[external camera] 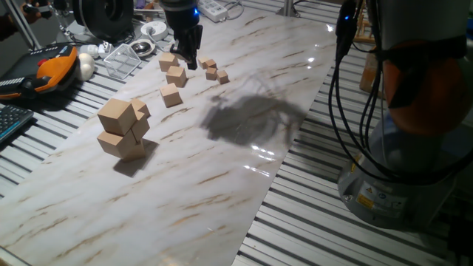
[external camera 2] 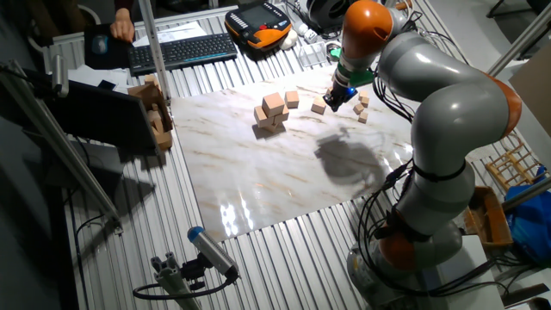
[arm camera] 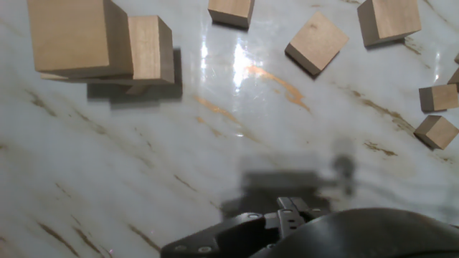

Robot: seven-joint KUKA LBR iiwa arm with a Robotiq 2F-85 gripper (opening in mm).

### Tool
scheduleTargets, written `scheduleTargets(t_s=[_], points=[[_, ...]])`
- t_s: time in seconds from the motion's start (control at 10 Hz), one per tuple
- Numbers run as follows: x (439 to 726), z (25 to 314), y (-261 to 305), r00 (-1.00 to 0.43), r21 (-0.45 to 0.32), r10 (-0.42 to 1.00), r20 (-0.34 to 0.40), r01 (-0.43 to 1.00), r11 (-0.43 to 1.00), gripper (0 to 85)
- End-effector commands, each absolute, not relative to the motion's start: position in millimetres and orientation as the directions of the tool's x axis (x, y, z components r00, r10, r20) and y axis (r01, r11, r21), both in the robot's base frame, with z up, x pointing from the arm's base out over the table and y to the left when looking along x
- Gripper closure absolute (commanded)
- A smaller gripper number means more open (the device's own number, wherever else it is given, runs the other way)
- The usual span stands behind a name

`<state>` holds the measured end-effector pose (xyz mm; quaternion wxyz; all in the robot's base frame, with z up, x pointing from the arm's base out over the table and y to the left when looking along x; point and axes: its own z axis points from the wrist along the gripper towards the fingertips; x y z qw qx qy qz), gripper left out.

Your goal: Stack the blocks into a cross shape

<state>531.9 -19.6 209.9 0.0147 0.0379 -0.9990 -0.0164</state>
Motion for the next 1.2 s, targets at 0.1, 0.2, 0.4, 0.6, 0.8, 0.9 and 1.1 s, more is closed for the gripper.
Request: scheduleTargets(t_s=[0.1, 0.2, 0.4, 0.6, 0.8, 0.9, 1.1], points=[[531.9, 204.6, -21.2, -0.998, 0.025, -0.064, 0.026, -0.063, 0.998, 85.0], [532.2, 199.8, -21.7, -0.998, 0.018, -0.058, 0.02, -0.057, 0.998, 85.0], [534.5, 189.0, -19.4, -0.998, 0.042, -0.053, 0.014, -0.053, 0.998, 85.0], [538.8, 187.6, -22.1, -0.999, 0.03, -0.047, 0.008, -0.047, 0.998, 85.0], [545.6, 192.4, -22.5, -0.999, 0.027, -0.046, 0.018, -0.045, 0.999, 85.0], [551.0, 197.1, -23.1, -0.999, 0.024, -0.046, 0.023, -0.045, 0.999, 85.0], [559.2, 206.0, -24.5, -0.998, 0.031, -0.048, 0.041, -0.047, 0.998, 85.0]])
